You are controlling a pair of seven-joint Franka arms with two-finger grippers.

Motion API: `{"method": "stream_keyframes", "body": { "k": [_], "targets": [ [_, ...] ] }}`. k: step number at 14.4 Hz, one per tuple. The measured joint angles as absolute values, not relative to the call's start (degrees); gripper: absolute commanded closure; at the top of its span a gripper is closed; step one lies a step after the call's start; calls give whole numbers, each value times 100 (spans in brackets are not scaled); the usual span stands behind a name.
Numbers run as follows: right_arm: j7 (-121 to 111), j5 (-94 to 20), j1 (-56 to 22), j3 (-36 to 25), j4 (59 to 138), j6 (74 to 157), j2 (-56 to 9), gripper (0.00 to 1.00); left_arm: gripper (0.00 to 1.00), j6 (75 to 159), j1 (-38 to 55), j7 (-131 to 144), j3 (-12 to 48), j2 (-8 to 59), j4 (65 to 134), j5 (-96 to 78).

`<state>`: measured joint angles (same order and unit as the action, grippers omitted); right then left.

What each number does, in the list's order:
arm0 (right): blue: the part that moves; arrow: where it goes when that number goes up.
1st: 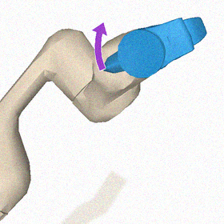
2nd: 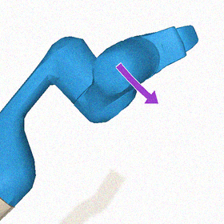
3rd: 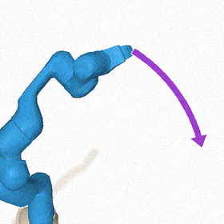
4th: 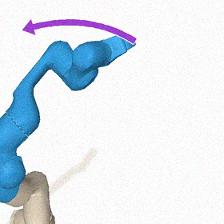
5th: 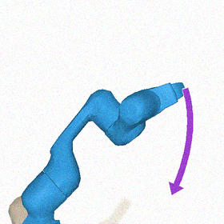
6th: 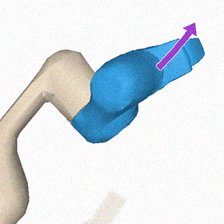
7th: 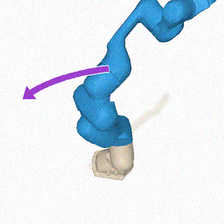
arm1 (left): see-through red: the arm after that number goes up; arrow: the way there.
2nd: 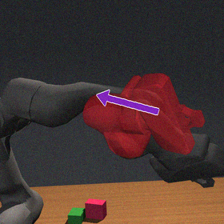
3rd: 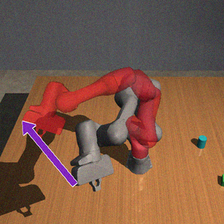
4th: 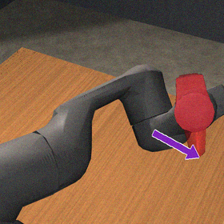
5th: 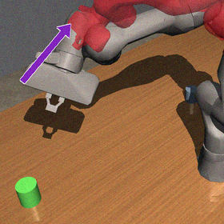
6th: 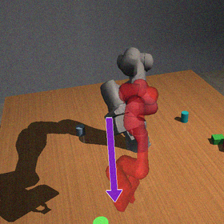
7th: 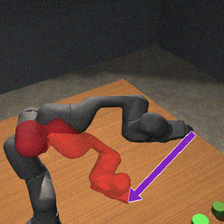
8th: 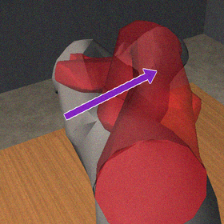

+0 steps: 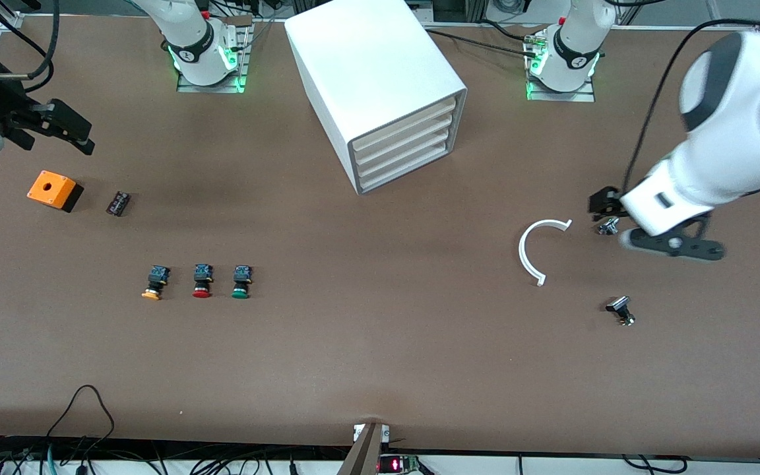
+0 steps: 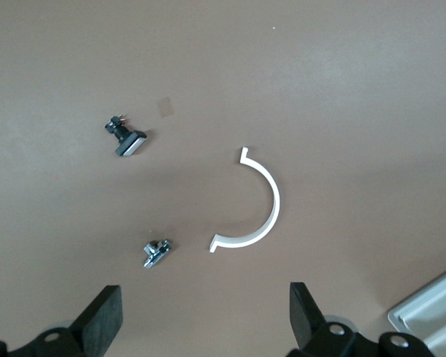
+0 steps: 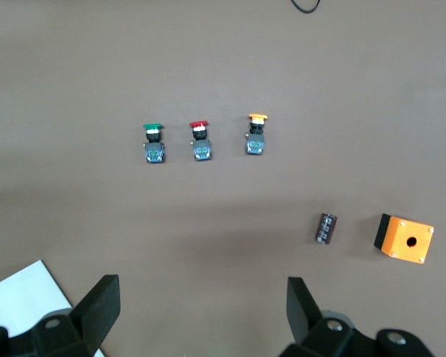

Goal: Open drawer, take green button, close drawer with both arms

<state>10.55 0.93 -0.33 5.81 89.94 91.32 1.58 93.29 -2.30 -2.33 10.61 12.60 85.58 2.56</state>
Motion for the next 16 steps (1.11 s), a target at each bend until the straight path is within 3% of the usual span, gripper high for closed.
{"method": "stream_keyframes", "body": {
  "k": [6, 16],
  "targets": [
    [1055, 94, 4, 513, 9174, 9243, 245, 1, 1, 9195, 20, -725, 314, 90, 9301, -13],
    [655, 93, 54, 424, 9243, 9254, 250, 1, 1, 9260, 194, -480, 83, -200, 9628, -13]
  ]
}}
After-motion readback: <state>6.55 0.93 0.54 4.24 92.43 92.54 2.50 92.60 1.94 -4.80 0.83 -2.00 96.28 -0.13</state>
